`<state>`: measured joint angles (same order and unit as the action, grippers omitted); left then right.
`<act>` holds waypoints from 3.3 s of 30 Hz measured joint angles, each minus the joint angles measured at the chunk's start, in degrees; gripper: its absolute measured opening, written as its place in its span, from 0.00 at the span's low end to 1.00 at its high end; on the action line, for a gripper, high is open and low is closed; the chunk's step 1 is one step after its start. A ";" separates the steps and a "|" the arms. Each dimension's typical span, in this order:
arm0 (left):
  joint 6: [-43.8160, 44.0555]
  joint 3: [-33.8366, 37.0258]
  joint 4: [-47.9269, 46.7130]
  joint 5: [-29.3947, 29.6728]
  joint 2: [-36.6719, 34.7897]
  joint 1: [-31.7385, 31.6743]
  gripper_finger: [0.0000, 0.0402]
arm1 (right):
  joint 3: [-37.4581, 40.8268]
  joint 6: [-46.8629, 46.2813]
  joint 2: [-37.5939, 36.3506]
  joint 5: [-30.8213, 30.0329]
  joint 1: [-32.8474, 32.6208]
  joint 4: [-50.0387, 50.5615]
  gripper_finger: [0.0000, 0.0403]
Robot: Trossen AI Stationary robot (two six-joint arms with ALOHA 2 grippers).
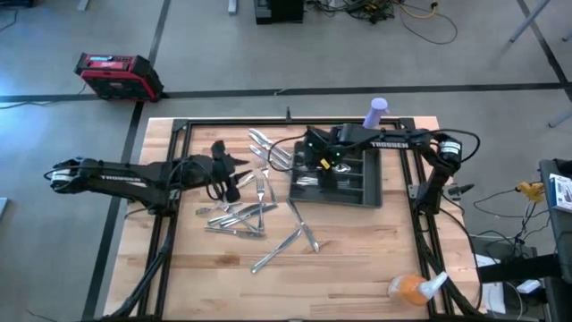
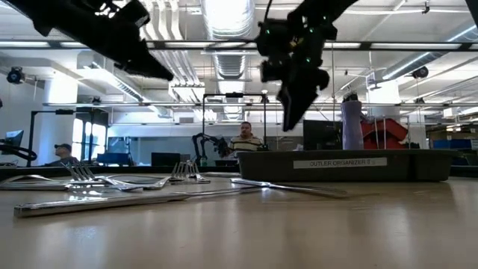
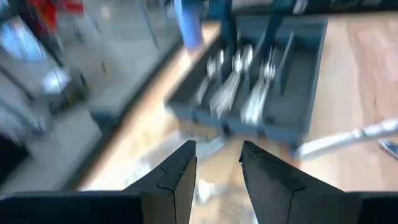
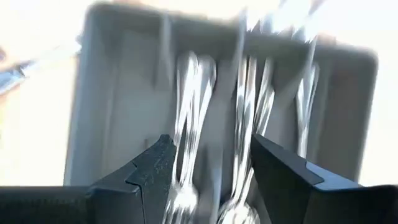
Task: Sort silverware
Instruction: Put the silver fork into the gray silverware tray
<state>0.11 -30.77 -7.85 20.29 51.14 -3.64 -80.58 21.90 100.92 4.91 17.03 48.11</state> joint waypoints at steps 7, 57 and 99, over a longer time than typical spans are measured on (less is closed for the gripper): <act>21.90 6.81 -4.63 -0.33 4.40 0.20 0.29 | -1.00 6.38 0.05 0.71 -4.41 -12.75 0.44; 17.03 11.72 8.17 11.78 13.90 -8.20 0.29 | -32.93 15.33 37.43 1.45 -4.65 -12.94 0.06; 11.92 14.48 5.21 13.70 -11.21 -7.50 0.29 | -41.98 17.03 41.20 9.48 -8.07 -20.56 0.03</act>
<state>12.03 -16.29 -2.64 34.00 39.93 -11.14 -122.56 38.93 142.12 14.38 8.96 27.54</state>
